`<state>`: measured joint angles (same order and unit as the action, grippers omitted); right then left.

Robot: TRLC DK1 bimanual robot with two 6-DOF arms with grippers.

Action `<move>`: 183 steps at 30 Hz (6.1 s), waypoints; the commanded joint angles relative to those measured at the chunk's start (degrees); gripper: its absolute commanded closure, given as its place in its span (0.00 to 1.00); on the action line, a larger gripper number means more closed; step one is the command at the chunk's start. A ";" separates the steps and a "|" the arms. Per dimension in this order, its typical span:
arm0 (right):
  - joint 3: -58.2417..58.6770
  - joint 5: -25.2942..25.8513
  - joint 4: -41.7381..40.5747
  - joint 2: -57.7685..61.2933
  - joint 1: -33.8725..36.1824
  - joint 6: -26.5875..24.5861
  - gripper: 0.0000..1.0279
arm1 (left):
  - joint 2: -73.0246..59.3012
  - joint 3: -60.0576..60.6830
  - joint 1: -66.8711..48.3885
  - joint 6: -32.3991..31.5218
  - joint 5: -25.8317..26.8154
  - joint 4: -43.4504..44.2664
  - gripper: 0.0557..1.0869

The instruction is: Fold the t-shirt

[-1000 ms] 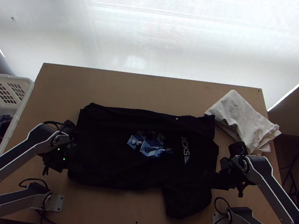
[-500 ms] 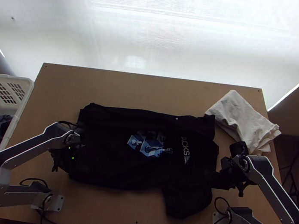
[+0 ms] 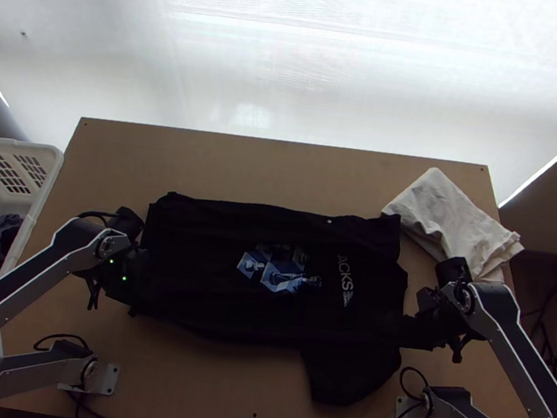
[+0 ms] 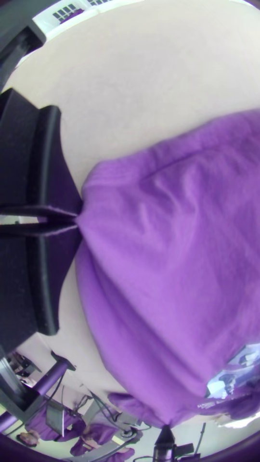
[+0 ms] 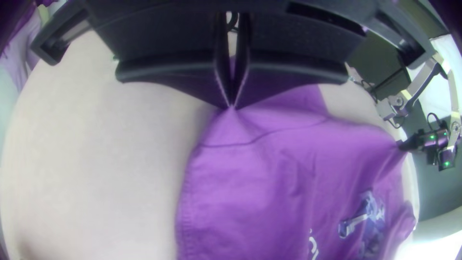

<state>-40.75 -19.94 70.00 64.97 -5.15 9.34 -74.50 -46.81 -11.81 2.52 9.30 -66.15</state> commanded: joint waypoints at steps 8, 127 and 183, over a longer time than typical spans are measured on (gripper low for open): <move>-11.98 -7.92 8.23 -0.28 0.23 -4.69 0.97 | 0.76 -7.16 2.76 -5.78 3.18 -1.35 0.96; -62.87 5.62 -18.93 63.00 -37.22 -14.00 0.14 | -15.50 -0.30 22.01 -23.27 24.71 48.04 0.05; -47.23 0.52 -17.79 31.36 -17.62 -11.63 0.07 | -17.87 -10.67 43.63 -1.65 23.83 34.77 0.97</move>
<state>-94.45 -18.85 53.28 103.79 -26.30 -2.37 -92.44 -53.04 19.59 -7.01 32.95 -24.23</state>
